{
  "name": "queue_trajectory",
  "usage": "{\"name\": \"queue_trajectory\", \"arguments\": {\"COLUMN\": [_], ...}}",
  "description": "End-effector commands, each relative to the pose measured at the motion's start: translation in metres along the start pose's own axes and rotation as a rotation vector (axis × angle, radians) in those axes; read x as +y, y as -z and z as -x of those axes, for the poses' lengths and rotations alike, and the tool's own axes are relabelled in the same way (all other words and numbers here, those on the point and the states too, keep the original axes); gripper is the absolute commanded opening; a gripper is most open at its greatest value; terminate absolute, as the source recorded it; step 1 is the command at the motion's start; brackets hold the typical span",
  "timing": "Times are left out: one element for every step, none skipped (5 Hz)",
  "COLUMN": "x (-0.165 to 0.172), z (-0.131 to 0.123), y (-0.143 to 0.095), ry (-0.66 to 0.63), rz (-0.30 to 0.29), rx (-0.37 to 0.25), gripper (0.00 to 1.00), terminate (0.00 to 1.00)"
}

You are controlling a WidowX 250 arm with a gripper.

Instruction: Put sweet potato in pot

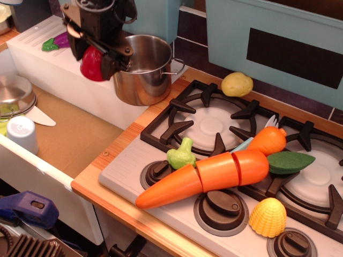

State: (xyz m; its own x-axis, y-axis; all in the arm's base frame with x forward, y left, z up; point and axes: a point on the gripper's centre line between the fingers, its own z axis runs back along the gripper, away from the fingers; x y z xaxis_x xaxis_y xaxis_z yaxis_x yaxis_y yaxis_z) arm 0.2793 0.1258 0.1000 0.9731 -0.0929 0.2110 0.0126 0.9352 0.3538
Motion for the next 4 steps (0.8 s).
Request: {"name": "queue_trajectory", "arguments": {"x": [0.012, 0.016, 0.012, 0.010], "z": [-0.042, -0.056, -0.059, -0.058], "y": [-0.013, -0.008, 0.000, 0.006], "ry": [0.087, 0.128, 0.122, 0.102], "rz": [-0.051, -0.015, 0.010, 0.063], "rx": [-0.112, -0.124, -0.143, -0.168], "gripper": [0.00, 1.00, 1.00, 1.00], "terminate": [0.00, 0.00, 0.00, 0.00]}}
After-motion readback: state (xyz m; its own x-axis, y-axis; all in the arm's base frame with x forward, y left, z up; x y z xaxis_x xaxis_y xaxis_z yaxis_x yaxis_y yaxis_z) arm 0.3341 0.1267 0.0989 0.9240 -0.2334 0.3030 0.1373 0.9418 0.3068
